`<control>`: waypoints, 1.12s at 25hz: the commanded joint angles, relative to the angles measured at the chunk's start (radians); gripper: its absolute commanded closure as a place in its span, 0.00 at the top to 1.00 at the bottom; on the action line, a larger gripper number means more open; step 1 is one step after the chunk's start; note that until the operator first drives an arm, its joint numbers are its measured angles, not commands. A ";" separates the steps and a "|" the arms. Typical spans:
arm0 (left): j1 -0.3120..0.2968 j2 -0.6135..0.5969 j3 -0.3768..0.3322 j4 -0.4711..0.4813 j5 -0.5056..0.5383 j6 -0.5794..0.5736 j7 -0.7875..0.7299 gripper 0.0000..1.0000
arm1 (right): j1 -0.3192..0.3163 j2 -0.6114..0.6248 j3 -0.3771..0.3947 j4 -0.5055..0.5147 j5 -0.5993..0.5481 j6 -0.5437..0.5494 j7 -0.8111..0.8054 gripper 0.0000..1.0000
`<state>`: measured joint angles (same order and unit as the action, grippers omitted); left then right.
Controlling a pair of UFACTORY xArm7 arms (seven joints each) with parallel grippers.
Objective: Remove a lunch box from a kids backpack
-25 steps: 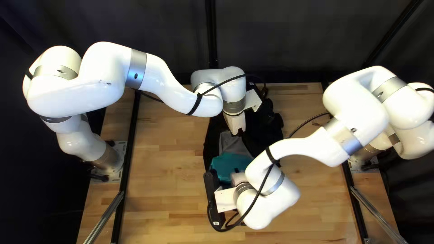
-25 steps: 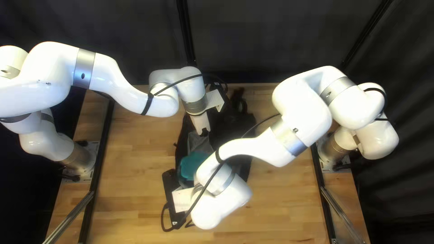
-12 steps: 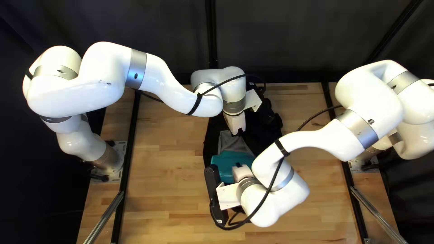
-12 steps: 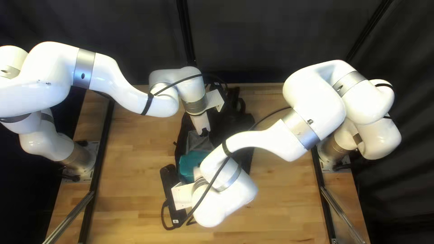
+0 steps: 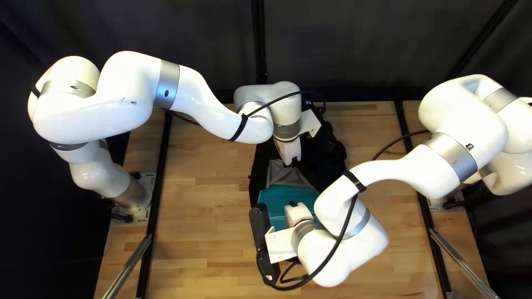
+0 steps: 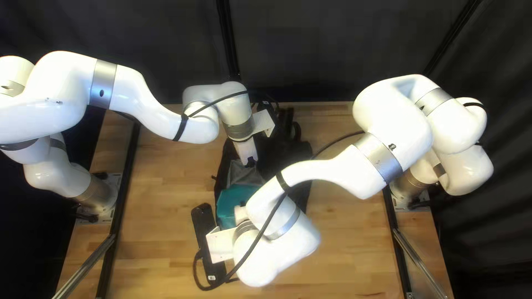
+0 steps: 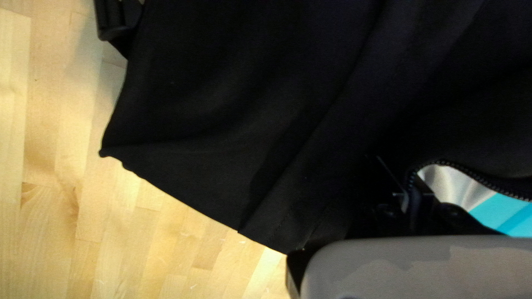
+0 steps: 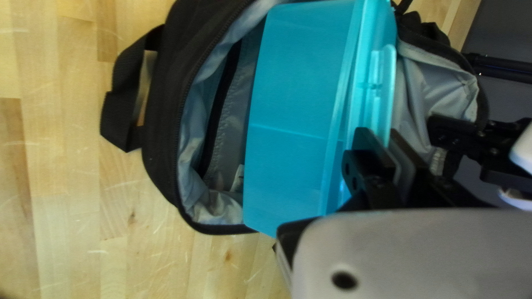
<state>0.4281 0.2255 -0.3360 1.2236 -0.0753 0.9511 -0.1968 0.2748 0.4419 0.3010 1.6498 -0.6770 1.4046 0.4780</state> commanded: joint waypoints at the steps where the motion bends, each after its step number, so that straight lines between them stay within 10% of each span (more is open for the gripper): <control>1: 0.000 0.000 0.000 0.000 0.000 0.000 0.000 0.00 | 0.026 0.033 0.006 0.095 -0.002 0.053 -0.029 0.00; 28: 0.000 0.000 0.000 0.000 0.000 0.000 0.000 0.00 | 0.118 0.030 0.052 0.357 0.026 0.302 -0.165 0.00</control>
<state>0.4281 0.2255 -0.3360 1.2236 -0.0753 0.9511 -0.1968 0.3835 0.4703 0.3479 1.9826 -0.6544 1.6842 0.3282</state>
